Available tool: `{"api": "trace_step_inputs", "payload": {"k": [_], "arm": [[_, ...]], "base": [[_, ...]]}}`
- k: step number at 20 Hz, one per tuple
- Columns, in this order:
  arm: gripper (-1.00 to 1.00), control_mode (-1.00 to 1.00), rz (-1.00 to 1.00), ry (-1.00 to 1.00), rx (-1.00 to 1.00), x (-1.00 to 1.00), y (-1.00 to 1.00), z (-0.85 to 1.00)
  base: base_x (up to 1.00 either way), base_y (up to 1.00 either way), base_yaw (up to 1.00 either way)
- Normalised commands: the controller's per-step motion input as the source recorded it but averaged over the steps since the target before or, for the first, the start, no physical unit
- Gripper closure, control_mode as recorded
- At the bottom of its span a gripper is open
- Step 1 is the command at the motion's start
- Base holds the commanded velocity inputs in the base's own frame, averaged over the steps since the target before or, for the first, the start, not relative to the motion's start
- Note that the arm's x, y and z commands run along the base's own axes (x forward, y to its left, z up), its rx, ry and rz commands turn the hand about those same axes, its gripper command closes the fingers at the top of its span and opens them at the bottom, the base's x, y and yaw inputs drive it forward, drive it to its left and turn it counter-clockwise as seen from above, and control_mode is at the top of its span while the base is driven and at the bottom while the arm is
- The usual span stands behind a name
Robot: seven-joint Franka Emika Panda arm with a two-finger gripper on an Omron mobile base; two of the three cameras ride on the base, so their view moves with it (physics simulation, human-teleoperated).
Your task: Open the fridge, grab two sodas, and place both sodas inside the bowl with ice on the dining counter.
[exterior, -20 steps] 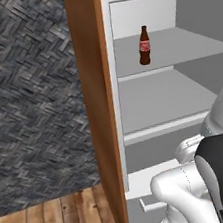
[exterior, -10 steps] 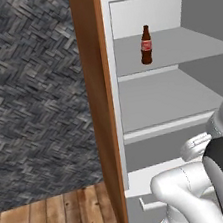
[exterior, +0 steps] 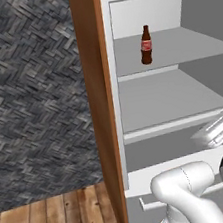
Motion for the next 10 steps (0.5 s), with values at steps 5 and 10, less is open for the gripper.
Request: {"api": "trace_step_inputs", "payload": {"k": [5, 10], "arm": [[-1.0, -1.0, 0.06, -0.35, -0.09, 0.03, -0.01, 0.37], [-1.0, -1.0, 0.0, -0.18, 0.0, 0.15, -0.01, 0.31]], "base": [[0.0, 0.0, 0.0], [0.0, 0.0, 0.0]]}}
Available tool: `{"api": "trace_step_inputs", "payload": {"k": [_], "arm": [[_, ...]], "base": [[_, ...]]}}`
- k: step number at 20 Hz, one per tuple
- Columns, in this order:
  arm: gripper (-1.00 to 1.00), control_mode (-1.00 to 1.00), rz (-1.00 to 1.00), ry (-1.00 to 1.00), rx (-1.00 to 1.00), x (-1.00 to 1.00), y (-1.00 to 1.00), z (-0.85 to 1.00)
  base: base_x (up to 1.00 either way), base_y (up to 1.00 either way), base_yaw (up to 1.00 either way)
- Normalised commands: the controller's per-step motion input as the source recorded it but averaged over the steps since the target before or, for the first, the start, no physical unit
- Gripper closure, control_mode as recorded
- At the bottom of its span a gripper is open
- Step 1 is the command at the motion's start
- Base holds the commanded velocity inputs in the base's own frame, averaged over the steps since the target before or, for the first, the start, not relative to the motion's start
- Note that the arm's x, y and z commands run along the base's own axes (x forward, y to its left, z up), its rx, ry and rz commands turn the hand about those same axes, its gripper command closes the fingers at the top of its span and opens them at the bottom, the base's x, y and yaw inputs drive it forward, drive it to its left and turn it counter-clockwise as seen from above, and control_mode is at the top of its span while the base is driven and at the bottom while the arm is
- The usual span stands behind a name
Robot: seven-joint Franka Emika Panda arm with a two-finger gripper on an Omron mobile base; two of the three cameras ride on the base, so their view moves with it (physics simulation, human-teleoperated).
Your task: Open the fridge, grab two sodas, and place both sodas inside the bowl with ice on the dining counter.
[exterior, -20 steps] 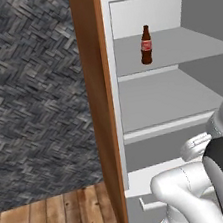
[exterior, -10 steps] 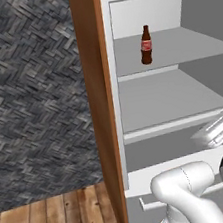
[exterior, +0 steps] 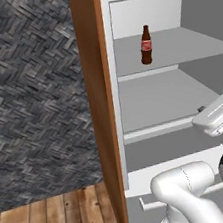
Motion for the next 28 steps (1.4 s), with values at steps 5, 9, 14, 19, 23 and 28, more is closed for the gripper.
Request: {"api": "trace_step_inputs", "payload": {"k": [5, 9, 14, 19, 23, 28], "arm": [[-1.0, -1.0, 0.0, -0.1, 0.01, 0.01, -0.07, 0.32], [-1.0, -1.0, 0.0, -0.11, 0.0, 0.0, -0.03, 0.33], [-1.0, -1.0, 0.0, -0.13, 0.0, 0.0, 0.0, 0.23], [-1.0, -1.0, 0.0, -0.06, 0.01, 0.11, 0.0, 0.18], [-1.0, -1.0, 0.0, 0.0, 0.06, 0.32, 0.01, 0.04], [-1.0, -1.0, 0.0, 0.0, 0.08, 0.2, 0.02, 0.0]], "base": [[0.0, 0.0, 0.0], [0.0, 0.0, 0.0], [0.0, 0.0, 0.0], [0.0, 0.0, 0.0], [0.0, 0.0, 0.0], [0.0, 0.0, 0.0]]}}
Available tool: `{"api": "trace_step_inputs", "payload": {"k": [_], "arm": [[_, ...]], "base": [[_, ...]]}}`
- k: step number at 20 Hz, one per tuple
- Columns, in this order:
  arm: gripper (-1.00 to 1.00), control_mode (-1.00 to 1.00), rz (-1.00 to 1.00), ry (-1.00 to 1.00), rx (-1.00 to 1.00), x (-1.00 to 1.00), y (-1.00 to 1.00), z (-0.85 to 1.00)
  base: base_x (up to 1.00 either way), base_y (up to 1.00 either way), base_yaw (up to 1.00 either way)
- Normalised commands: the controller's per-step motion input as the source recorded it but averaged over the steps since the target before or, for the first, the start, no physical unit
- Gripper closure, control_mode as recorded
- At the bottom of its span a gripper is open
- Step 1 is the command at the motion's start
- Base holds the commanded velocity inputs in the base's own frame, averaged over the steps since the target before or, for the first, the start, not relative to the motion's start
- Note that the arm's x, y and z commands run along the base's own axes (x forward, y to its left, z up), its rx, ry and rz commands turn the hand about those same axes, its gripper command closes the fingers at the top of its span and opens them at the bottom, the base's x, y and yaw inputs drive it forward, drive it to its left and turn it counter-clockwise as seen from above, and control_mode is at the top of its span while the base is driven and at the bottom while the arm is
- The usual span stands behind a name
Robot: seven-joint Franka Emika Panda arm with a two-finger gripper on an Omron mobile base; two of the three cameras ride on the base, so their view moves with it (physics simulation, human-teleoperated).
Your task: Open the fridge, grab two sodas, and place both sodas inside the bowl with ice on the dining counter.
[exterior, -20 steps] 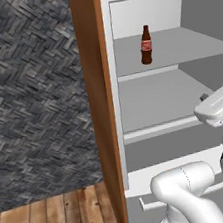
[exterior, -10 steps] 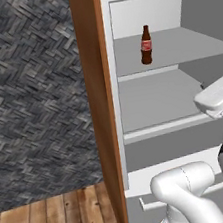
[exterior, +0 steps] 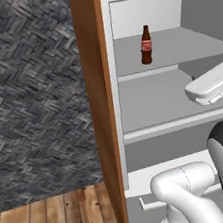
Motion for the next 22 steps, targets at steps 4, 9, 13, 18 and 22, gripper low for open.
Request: {"api": "trace_step_inputs", "payload": {"k": [4, 9, 13, 18, 22], "arm": [[-1.0, -1.0, 0.0, 0.0, 0.16, 0.03, -0.01, 0.0], [-1.0, -1.0, 0.0, 0.0, 0.29, 0.0, -0.12, 0.0], [-1.0, -1.0, 0.0, 0.04, 0.3, 0.2, -0.32, 0.0], [-1.0, -1.0, 0.0, 0.08, 0.11, 0.31, -0.24, 0.0], [-1.0, -1.0, 0.0, 0.01, 0.0, 0.34, -0.1, 0.01]], "base": [[0.0, 0.0, 0.0], [0.0, 0.0, 0.0], [0.0, 0.0, 0.0], [0.0, 0.0, 0.0], [0.0, 0.0, 0.0]]}}
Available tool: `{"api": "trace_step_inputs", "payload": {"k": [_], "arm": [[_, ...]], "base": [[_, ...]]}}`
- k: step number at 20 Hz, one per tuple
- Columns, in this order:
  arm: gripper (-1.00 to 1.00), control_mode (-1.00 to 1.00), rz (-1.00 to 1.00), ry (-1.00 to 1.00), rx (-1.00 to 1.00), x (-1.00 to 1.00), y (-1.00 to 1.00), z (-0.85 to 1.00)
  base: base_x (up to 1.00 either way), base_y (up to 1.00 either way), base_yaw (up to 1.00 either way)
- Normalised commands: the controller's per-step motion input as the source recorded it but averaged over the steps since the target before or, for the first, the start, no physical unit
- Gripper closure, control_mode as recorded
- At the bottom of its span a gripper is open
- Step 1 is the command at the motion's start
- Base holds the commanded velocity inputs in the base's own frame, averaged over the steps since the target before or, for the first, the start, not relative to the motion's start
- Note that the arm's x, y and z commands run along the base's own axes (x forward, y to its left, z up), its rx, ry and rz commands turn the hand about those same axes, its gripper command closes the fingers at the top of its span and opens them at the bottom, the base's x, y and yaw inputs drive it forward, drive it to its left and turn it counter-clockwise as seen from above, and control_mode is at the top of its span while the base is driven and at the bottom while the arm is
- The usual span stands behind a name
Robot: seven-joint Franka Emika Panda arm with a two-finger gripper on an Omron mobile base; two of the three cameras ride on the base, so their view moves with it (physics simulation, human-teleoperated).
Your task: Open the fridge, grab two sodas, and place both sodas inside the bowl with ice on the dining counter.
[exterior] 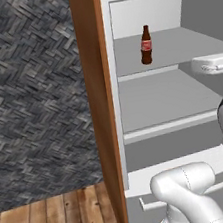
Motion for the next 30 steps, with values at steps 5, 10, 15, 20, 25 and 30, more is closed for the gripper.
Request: {"api": "trace_step_inputs", "payload": {"k": [5, 10, 15, 20, 25, 30], "arm": [[-1.0, -1.0, 0.0, 0.0, -0.01, 0.36, -0.04, 0.06], [-1.0, -1.0, 0.0, 0.02, -0.02, 0.49, -0.02, 0.02], [-1.0, -1.0, 0.0, 0.0, 0.0, 0.49, -0.02, 0.0], [-1.0, -1.0, 0.02, 0.0, 0.0, 0.48, 0.0, 0.0], [-1.0, -1.0, 0.03, 0.0, 0.0, 0.46, 0.0, 0.0], [-1.0, -1.0, 0.04, 0.0, 0.0, 0.48, 0.0, 0.0]], "base": [[0.0, 0.0, 0.0], [0.0, 0.0, 0.0], [0.0, 0.0, 0.0], [0.0, 0.0, 0.0], [0.0, 0.0, 0.0], [0.0, 0.0, 0.0]]}}
